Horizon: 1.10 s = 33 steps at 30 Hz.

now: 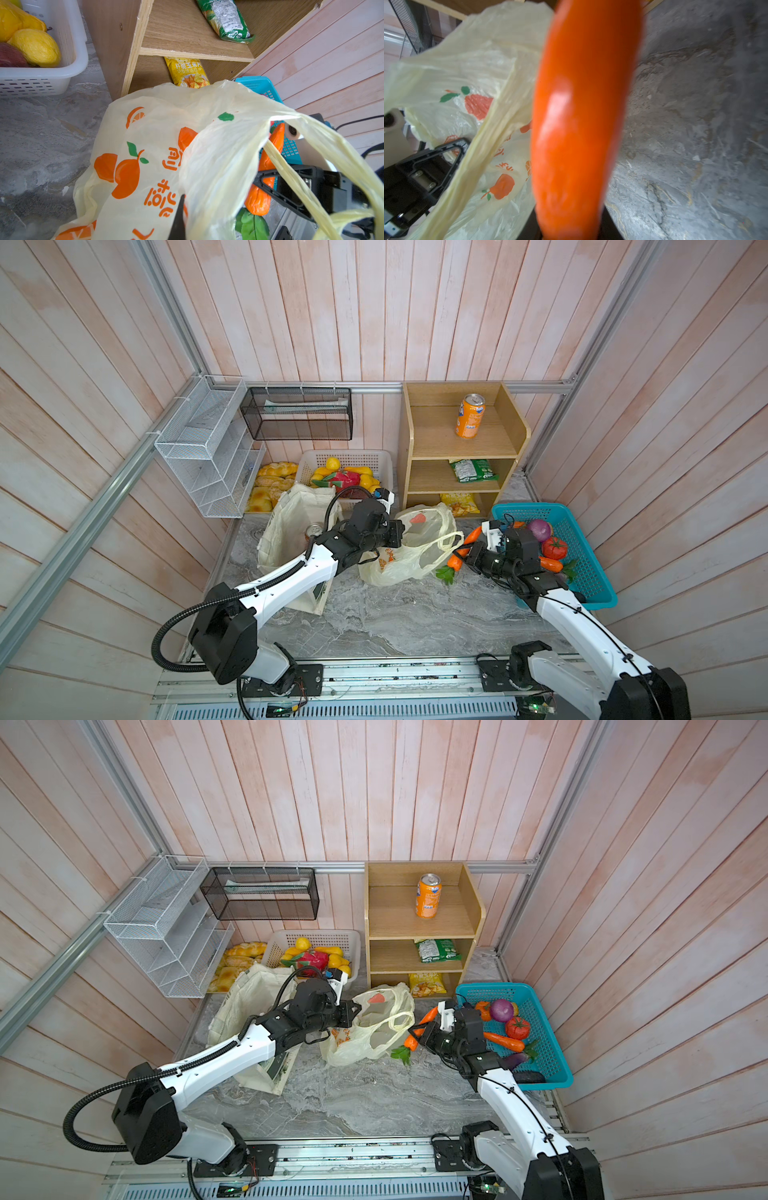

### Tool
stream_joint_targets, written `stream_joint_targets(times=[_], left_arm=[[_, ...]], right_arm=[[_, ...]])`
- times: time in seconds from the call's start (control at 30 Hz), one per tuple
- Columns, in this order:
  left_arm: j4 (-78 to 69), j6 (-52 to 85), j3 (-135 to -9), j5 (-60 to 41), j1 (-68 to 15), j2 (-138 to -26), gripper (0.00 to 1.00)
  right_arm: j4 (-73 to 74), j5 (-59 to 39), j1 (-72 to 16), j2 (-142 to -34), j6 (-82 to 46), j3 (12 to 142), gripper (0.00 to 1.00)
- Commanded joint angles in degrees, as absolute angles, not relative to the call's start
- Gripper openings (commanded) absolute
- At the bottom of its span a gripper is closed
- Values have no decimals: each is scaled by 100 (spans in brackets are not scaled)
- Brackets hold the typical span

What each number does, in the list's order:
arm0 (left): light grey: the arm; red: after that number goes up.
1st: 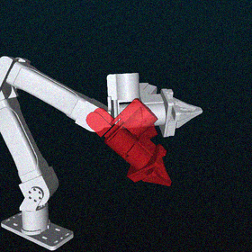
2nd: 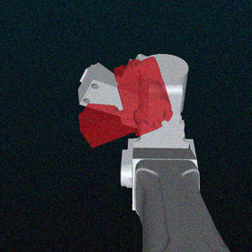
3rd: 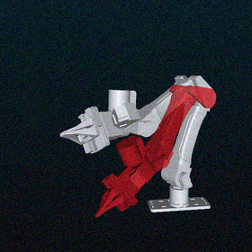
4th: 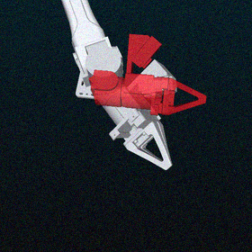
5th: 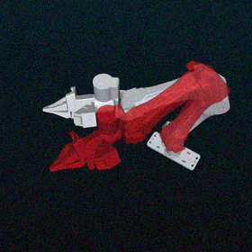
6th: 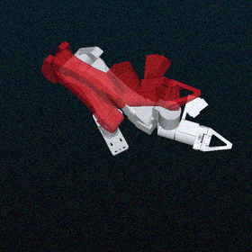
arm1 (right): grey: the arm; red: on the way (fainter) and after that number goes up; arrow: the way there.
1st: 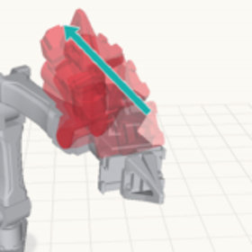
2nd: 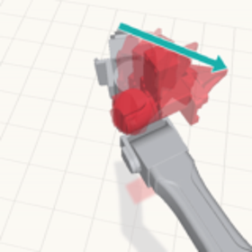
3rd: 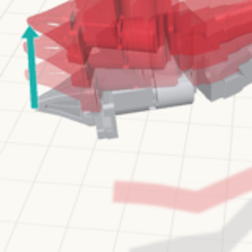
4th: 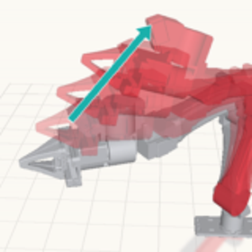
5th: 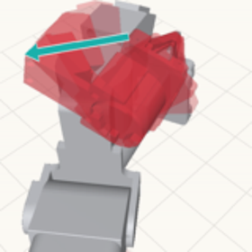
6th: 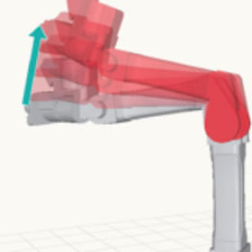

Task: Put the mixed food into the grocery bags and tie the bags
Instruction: 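Lift the carrot out of the basket with the right gripper toward the plastic bag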

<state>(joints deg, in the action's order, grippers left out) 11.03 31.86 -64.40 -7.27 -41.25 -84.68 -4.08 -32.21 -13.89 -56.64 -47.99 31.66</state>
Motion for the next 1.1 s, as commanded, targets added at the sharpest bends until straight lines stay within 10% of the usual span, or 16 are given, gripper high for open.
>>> stream_joint_targets(times=[0.0, 1.07], left_arm=[[1010, 3234, -6621, -800, -4096, -8582, 0], [1062, 2092, -6693, -1276, -4094, -8688, 0]], right_arm=[[-213, -3544, -1600, -5769, -4658, 3183, 17], [-1029, -4533, -2079, -6086, -3108, 3241, 18]])
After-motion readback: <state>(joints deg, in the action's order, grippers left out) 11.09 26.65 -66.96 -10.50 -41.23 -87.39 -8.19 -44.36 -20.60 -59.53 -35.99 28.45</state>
